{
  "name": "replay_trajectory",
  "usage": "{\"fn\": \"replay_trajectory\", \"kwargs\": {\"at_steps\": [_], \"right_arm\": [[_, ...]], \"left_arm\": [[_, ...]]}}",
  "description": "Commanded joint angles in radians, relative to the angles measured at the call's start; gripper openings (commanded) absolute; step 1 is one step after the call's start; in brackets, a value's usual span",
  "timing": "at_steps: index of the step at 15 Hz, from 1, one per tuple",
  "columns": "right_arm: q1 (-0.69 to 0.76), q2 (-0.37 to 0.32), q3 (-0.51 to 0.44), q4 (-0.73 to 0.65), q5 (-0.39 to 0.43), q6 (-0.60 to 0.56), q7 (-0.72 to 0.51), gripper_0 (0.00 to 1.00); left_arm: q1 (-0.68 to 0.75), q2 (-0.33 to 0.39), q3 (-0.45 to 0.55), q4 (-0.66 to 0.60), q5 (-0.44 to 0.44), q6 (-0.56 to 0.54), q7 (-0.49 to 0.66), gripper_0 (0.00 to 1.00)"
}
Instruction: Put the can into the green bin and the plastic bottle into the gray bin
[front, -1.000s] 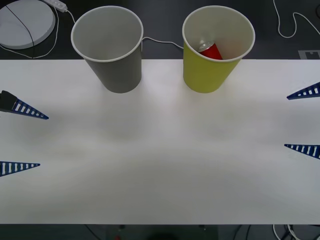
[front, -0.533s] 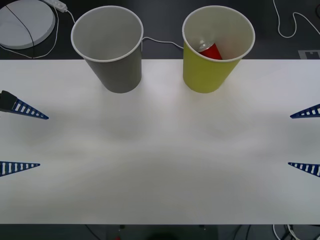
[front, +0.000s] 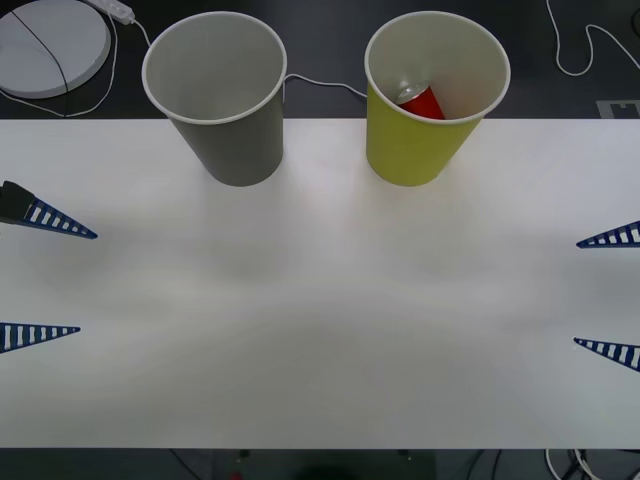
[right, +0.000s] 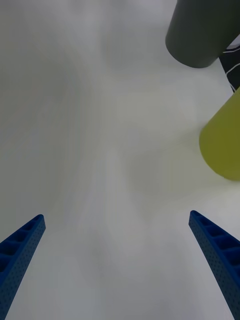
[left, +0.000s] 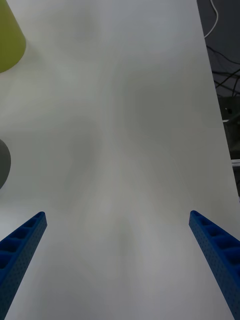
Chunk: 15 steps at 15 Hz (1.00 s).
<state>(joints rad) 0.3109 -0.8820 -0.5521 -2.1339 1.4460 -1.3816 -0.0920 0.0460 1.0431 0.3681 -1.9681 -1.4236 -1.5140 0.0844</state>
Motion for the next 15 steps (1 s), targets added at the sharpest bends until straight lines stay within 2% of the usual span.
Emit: {"fn": "replay_trajectory", "kwargs": {"at_steps": [1,6,15], "right_arm": [[0.02,0.003,0.0,0.0,-0.001,-0.002,0.005,1.0],[0.076,0.003,0.004,0.0,-0.044,-0.004,0.026,1.0],[0.105,0.003,0.001,-0.009,-0.046,-0.002,0.041,1.0]], "left_arm": [[0.0,0.0,0.0,0.0,0.0,0.0,0.0,1.0],[0.0,0.0,0.0,0.0,0.0,0.0,0.0,1.0],[0.0,0.0,0.0,0.0,0.0,0.0,0.0,1.0]]}}
